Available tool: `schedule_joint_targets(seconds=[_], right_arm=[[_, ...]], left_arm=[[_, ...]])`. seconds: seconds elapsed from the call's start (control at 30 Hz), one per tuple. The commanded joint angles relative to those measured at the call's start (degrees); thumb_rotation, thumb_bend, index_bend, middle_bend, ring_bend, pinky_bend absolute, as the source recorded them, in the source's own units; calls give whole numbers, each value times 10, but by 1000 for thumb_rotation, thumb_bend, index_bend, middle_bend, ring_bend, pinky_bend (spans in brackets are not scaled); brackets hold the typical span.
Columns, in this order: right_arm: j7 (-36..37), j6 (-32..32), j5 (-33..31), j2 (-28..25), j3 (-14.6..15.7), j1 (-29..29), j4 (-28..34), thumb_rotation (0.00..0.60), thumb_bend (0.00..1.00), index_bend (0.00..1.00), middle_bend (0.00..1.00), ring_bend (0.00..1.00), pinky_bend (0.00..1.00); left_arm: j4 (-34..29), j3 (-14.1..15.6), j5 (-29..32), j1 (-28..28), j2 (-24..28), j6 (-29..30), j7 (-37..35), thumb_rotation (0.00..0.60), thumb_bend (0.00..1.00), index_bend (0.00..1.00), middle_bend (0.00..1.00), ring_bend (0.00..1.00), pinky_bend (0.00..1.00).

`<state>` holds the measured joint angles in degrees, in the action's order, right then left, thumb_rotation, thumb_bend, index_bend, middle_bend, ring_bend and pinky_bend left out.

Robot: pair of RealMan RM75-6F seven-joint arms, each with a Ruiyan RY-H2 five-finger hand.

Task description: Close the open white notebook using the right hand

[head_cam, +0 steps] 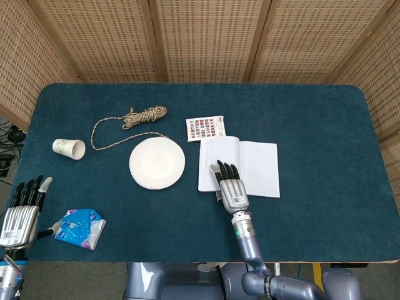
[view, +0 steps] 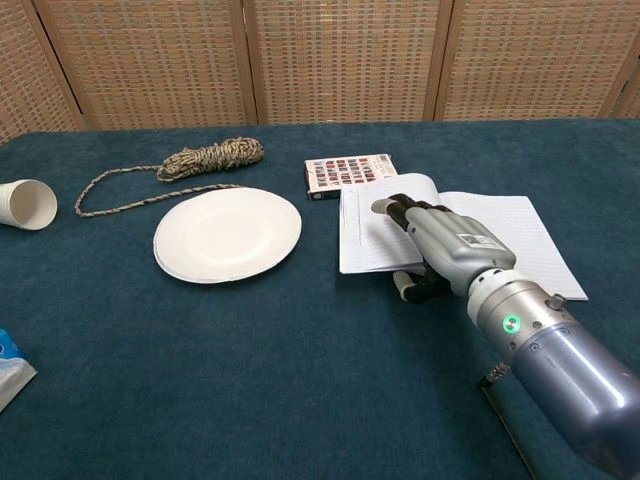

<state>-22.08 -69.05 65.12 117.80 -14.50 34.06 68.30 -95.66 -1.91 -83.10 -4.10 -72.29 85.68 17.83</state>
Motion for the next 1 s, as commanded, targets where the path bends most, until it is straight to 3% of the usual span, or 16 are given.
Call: schedule_joint_targets(seconds=[0.03,0.47,1.0], right_arm=[[7,2,-15,-4,-12,-9,15,600,651,0,0,0,0],[32,-14,-16,-13,-35,-19,59,600,598,0,0,0,0],[40,-43,-28,-9,-57,-30,75,600,611,0,0,0,0]], left_arm=[[0,1,-1,0,-1,1,2,600,120,0,0,0,0],[-2,1,-4,2,-2,5,6,600,120,0,0,0,0],[-5,2,-8,4,0,9,2,600,120,0,0,0,0]])
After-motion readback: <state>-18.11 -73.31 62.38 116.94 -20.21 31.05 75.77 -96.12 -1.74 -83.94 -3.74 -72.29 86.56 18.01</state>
